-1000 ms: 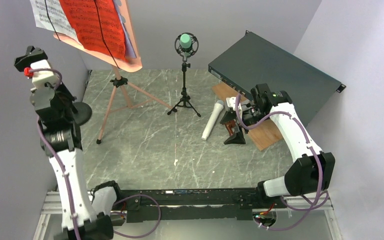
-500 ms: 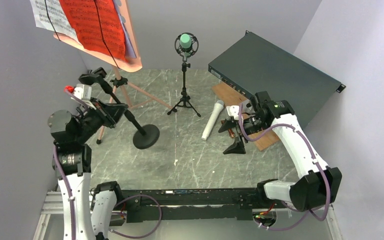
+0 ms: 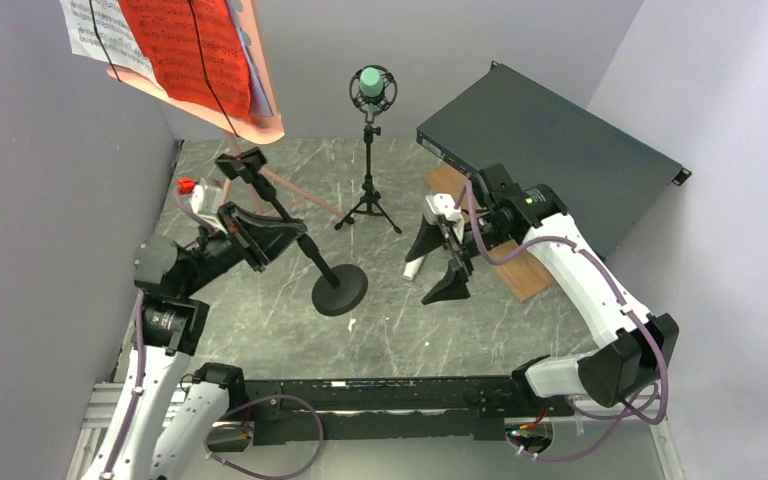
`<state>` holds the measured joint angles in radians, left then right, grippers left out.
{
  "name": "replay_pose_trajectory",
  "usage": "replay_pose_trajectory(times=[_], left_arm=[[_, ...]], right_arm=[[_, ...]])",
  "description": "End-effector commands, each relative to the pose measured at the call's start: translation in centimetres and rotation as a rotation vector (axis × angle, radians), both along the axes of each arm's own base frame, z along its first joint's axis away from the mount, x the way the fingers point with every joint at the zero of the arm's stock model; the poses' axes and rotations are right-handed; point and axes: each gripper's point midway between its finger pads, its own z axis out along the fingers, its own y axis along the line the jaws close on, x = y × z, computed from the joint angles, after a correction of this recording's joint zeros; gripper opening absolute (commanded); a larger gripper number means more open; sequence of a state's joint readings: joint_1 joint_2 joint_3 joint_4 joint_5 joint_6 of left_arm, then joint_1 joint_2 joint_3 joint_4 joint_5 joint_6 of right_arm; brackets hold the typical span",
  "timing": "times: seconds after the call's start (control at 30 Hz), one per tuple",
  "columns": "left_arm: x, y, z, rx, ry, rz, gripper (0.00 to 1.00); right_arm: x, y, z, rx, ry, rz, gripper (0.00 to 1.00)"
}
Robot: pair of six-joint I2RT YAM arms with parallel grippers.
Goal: Pack up the instrument practice props
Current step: Unscrew the knob on the microphone stand.
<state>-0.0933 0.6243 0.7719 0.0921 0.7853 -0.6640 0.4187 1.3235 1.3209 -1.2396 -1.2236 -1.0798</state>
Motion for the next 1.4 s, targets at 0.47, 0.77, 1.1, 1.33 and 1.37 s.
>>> replay_pose_trajectory(times=[0.47, 0.77, 1.1, 1.33, 1.37], left_arm=[[-1.5, -15.0, 4.3, -0.008, -0.373, 0.021, 0.0], [-0.8, -12.9, 5.8, -0.154, -0.333, 0.123, 0.0], [-0.4, -13.2, 6.7, -0.296, -0.271, 0.125, 0.0], [0.1, -13.4, 6.3, -0.317, -0.241, 0.138, 0.0], [0.2, -13.3, 6.3, -0.319, -0.235, 0.143, 0.0]], right_arm=[[0.2, 5.2, 1.3, 0.039, 0.124, 0.031, 0.94], [0.8, 3.1, 2.6, 0.137, 0.161, -0.016, 0.94], [1.0, 3.1, 3.0, 0.144, 0.148, -0.019, 0.78], [1.0, 3.1, 3.3, 0.154, 0.135, -0.016, 0.33], [1.0, 3.0, 3.3, 0.156, 0.135, -0.017, 0.21]])
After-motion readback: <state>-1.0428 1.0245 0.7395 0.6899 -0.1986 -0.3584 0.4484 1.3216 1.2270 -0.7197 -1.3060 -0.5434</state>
